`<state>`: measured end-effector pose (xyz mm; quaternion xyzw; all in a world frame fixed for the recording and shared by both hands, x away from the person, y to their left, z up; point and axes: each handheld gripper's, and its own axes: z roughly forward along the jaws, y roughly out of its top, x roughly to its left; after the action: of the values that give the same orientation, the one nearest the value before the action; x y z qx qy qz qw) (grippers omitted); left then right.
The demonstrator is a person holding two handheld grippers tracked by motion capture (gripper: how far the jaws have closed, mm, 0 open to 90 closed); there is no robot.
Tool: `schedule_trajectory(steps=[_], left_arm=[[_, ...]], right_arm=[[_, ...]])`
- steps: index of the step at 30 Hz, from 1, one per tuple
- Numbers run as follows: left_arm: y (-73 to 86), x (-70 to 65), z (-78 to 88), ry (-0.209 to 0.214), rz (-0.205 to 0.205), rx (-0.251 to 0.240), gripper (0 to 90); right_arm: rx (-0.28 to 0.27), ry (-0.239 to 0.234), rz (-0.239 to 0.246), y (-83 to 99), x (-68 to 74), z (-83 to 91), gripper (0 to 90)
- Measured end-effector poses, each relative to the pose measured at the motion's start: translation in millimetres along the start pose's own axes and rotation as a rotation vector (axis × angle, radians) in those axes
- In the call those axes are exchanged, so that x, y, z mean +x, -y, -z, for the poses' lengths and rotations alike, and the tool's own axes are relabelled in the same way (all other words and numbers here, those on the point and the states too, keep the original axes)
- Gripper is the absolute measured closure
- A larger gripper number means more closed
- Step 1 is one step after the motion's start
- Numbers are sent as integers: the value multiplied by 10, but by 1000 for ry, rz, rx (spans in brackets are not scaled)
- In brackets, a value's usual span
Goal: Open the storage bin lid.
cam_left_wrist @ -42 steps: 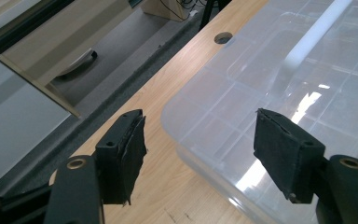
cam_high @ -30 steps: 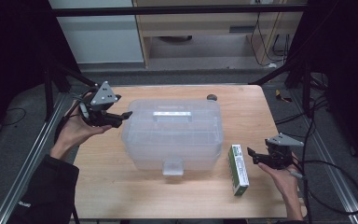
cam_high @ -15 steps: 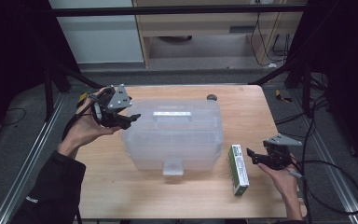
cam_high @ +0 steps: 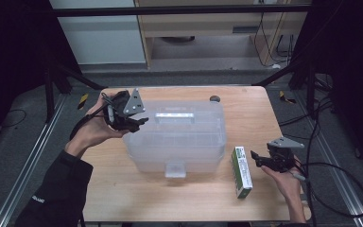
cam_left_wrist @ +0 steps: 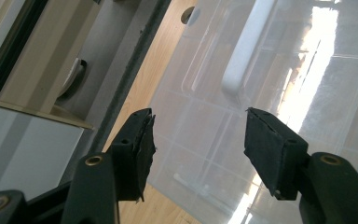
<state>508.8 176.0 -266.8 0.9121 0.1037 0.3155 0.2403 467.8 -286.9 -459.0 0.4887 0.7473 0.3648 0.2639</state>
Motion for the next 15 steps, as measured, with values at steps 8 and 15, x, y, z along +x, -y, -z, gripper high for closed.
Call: schedule_trajectory(steps=[8,15], left_arm=[[-81,-47,-59,17,-34,14,428],[-118,-92,-118,30,-72,39,432]], right_arm=[[2,2,3,6,-13,-4,273],[10,-5,-7,9,-16,-11,282]])
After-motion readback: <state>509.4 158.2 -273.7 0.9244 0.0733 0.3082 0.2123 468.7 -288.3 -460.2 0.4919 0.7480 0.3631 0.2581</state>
